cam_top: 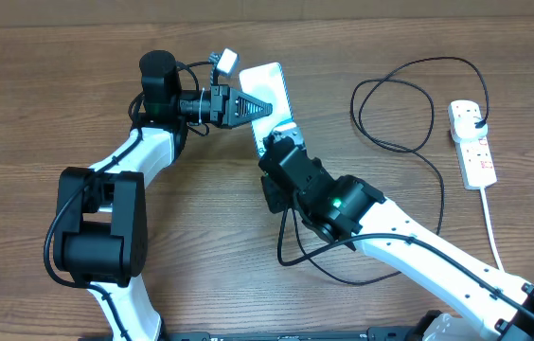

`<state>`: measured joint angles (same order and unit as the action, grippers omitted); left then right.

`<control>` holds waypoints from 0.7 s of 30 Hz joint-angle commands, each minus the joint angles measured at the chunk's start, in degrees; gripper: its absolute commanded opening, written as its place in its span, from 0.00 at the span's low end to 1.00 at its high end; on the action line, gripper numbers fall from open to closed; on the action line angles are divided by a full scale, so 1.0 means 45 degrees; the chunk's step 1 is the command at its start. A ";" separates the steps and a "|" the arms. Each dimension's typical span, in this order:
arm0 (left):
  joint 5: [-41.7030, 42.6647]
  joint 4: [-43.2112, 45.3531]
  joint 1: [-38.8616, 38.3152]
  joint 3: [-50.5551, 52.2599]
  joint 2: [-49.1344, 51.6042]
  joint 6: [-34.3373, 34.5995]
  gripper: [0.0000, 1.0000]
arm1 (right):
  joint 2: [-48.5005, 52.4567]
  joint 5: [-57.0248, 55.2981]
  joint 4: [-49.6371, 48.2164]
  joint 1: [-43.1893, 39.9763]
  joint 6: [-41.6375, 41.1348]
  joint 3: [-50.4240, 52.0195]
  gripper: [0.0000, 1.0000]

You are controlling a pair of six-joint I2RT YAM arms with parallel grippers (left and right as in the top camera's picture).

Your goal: Plug charger to phone and switch on socket

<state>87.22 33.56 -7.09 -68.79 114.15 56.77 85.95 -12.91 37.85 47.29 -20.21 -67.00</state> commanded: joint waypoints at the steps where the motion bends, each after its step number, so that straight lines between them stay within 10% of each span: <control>1: 0.0204 0.0049 -0.0321 0.0039 -0.0034 0.0126 0.04 | -0.0466 0.0345 -0.0141 -0.0034 -0.0180 -0.1219 0.34; 11: -0.3458 0.2438 -0.1603 -0.2220 -0.0039 0.4226 0.04 | -0.5396 -0.1307 0.3648 -0.0034 -0.0549 -0.3356 0.89; 21: -0.6955 -1.1890 -0.3721 -0.4634 -0.0019 -0.6756 0.04 | -0.8971 -0.2793 0.5357 -0.0034 -0.0563 -0.3337 0.99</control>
<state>60.64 -9.13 -24.38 -88.47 114.39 49.17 45.56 -23.73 61.23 47.24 -22.50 -81.65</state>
